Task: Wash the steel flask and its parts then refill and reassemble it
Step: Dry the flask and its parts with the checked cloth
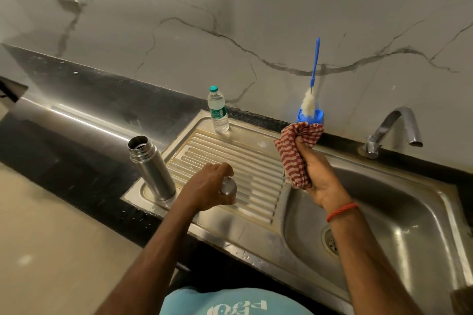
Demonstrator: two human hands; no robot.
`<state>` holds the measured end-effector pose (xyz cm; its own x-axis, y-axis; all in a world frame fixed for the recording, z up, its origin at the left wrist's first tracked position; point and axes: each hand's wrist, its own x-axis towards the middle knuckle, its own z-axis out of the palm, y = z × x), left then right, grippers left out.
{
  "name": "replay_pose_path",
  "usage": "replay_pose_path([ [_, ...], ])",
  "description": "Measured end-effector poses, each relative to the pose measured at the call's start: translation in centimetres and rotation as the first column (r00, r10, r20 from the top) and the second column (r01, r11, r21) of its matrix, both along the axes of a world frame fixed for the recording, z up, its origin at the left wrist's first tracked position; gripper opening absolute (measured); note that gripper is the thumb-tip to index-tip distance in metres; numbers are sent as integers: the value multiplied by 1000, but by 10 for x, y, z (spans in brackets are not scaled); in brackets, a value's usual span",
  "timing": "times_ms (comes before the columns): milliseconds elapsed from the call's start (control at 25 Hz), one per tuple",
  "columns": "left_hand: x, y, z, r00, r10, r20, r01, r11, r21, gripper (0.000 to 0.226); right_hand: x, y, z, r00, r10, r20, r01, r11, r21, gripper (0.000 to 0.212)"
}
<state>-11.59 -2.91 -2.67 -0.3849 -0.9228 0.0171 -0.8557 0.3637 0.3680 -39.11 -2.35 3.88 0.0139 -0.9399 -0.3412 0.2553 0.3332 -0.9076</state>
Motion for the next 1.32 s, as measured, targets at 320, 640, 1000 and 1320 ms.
replay_pose_path([
  [320, 3, 14, -32, 987, -70, 147, 54, 992, 114, 59, 6, 1, -5, 997, 27, -73, -26, 999, 21, 57],
  [640, 2, 16, -36, 976, -87, 199, 54, 984, 169, 58, 7, 5, -8, 992, 46, -118, -44, 999, 18, 58],
  [1000, -39, 0, 36, 811, 74, -580, 54, 978, 201, 48, 11, 14, 3, 991, -2, -132, -13, 993, -118, 39],
  [1320, -105, 2, 77, 347, 414, -842, 192, 847, 496, 54, 15, 25, 22, 965, -36, -258, -34, 964, -265, 46],
])
